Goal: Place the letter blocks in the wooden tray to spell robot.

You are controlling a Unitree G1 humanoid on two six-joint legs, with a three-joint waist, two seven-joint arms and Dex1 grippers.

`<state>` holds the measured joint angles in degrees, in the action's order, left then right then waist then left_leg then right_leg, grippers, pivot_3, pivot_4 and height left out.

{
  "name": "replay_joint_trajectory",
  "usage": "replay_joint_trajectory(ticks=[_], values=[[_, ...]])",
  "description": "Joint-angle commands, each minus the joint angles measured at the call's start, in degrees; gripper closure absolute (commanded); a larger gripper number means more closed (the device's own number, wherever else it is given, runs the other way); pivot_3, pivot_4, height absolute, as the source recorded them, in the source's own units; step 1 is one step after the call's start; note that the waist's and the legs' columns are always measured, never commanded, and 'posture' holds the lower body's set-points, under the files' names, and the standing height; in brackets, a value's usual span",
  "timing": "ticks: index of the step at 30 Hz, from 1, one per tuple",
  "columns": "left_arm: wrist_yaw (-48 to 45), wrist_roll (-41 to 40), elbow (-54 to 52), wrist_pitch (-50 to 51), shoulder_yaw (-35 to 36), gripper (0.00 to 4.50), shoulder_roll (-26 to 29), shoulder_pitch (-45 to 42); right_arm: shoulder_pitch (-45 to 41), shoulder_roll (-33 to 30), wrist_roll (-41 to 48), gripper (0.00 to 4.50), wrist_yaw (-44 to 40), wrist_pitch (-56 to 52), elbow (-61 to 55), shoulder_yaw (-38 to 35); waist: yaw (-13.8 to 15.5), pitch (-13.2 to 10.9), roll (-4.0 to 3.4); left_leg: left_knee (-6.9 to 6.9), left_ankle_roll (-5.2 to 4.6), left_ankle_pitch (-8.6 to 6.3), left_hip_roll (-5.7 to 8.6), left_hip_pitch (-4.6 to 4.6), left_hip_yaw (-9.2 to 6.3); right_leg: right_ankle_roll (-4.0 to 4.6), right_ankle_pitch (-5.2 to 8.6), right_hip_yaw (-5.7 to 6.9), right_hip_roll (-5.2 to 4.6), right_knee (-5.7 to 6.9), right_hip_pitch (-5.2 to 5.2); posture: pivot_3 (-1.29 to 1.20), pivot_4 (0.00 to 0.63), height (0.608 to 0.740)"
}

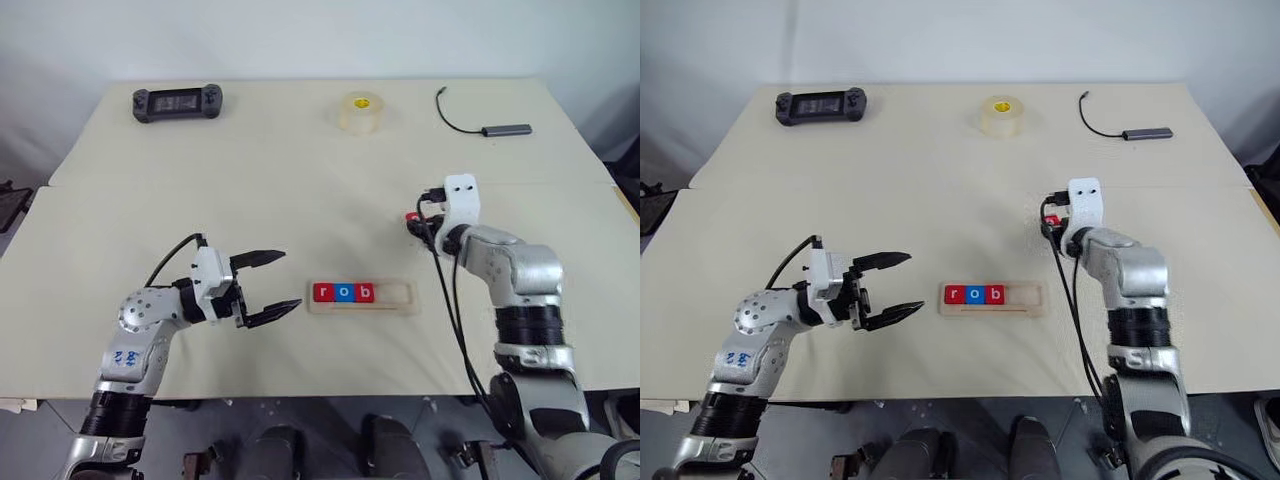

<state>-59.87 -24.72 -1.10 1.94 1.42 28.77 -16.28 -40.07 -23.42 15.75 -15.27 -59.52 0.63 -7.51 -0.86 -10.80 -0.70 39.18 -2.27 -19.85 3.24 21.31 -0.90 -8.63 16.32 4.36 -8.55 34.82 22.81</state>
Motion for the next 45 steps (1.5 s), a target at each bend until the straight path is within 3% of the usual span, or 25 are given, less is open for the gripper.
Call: replay_joint_trajectory(ticks=[1,5,9,16,19,23,24,26,31,35,39,44,45], values=[[-1.53,-0.33,1.17,-0.96,-0.64,0.00,-0.72,-1.81,3.70,-3.92,2.89,2.94,-1.72,-5.73,-13.05,-3.09,0.54,0.00,0.00,0.00,0.00,0.00,0.00,0.01,-0.01,0.00,0.00,0.01,0.00,-0.03,0.00,0.00,0.150,0.740],[-3.70,-0.20,3.64,-1.87,-1.33,0.00,-1.35,-3.29,9.81,-5.32,4.37,2.94,0.01,-14.57,-24.75,-7.05,0.90,0.00,0.01,-0.02,0.00,0.00,-0.04,0.02,-0.01,0.00,0.00,0.03,0.02,-0.05,0.00,0.00,0.150,0.740],[-5.46,0.08,7.13,-2.66,-1.90,0.00,-1.80,-6.15,24.51,0.21,3.52,2.94,3.96,-23.35,-39.86,-11.78,1.57,0.03,0.06,-0.03,0.02,-0.01,-0.08,0.01,-0.08,0.01,0.01,0.07,0.06,-0.04,-0.03,0.00,0.150,0.740],[-7.15,0.09,8.63,-3.03,-2.17,0.00,-1.72,-7.20,30.48,4.93,2.14,2.94,6.79,-24.89,-43.70,-12.06,1.03,0.06,0.03,-0.01,-0.05,0.02,0.02,-0.10,0.18,-0.04,-0.02,-0.20,0.02,-0.02,-0.02,0.00,0.150,0.740],[-7.29,0.10,8.63,-2.87,-1.97,0.00,-1.56,-7.38,30.05,4.83,3.78,2.05,4.56,-24.95,-43.44,-13.06,0.93,0.06,0.03,-0.02,-0.03,0.02,-0.02,-0.10,0.14,-0.03,-0.01,-0.18,0.05,0.00,-0.01,0.00,0.150,0.740],[-7.05,0.10,8.04,-2.69,-1.66,0.00,-1.34,-6.88,30.10,-3.42,7.21,0.69,-3.55,-21.90,-39.18,-13.52,0.86,0.06,0.03,-0.02,-0.07,0.02,0.03,-0.08,0.16,-0.03,-0.01,-0.21,0.02,-0.02,-0.02,0.00,0.150,0.740],[-6.88,0.08,7.66,-2.68,-1.58,0.00,-1.30,-6.51,30.67,-6.76,7.86,0.41,-6.56,-19.58,-36.81,-13.60,0.94,0.06,0.04,-0.02,-0.08,0.01,0.03,-0.08,0.16,-0.03,-0.01,-0.21,0.02,-0.04,-0.02,0.00,0.150,0.740],[-6.70,0.04,7.28,-2.68,-1.51,0.00,-1.26,-6.12,31.41,-10.65,8.80,0.41,-10.04,-16.38,-33.92,-13.60,1.06,0.05,0.04,-0.02,-0.09,0.01,0.03,-0.07,0.13,-0.03,-0.02,-0.17,0.02,-0.07,-0.04,0.00,0.150,0.740],[-6.16,-0.28,5.73,-2.80,-1.00,0.00,-0.91,-4.63,36.02,-27.13,6.05,0.41,-39.77,21.46,-20.87,-9.17,0.93,0.01,0.06,-0.05,-0.15,-0.01,0.03,-0.05,0.20,-0.07,-0.03,-0.16,0.03,-0.21,-0.10,0.00,0.150,0.740],[-6.47,-0.66,4.80,-2.84,-0.74,0.00,-0.60,-3.90,31.65,-31.28,2.00,0.41,-51.28,41.43,-6.33,-3.71,0.68,-0.03,0.22,-0.03,-0.15,-0.01,-0.08,-0.20,0.23,-0.12,-0.06,-0.10,0.08,-0.32,-0.27,0.00,0.150,0.740],[-6.79,-0.98,2.77,-2.17,-0.81,0.00,-0.20,-2.90,23.90,-33.10,-3.33,0.41,-60.61,54.41,7.78,4.50,0.75,-0.04,0.21,0.01,-0.13,0.00,-0.07,-0.18,0.22,-0.13,-0.07,-0.10,0.03,-0.32,-0.26,0.00,0.150,0.740],[-6.90,-1.27,0.22,-1.34,-0.71,0.00,0.44,-1.33,14.85,-30.79,-6.58,0.41,-64.70,60.40,20.27,10.03,0.85,-0.04,0.21,0.04,-0.11,0.01,-0.08,-0.13,0.14,-0.13,-0.07,-0.02,0.01,-0.39,-0.27,0.00,0.150,0.740],[-6.79,-1.30,-0.21,-1.17,-0.64,0.00,0.52,-1.05,13.66,-30.31,-7.06,0.58,-64.95,61.41,22.04,10.68,0.87,-0.04,0.21,0.04,-0.10,0.02,-0.08,-0.11,0.10,-0.13,-0.07,0.00,0.01,-0.40,-0.28,0.00,0.150,0.740]])
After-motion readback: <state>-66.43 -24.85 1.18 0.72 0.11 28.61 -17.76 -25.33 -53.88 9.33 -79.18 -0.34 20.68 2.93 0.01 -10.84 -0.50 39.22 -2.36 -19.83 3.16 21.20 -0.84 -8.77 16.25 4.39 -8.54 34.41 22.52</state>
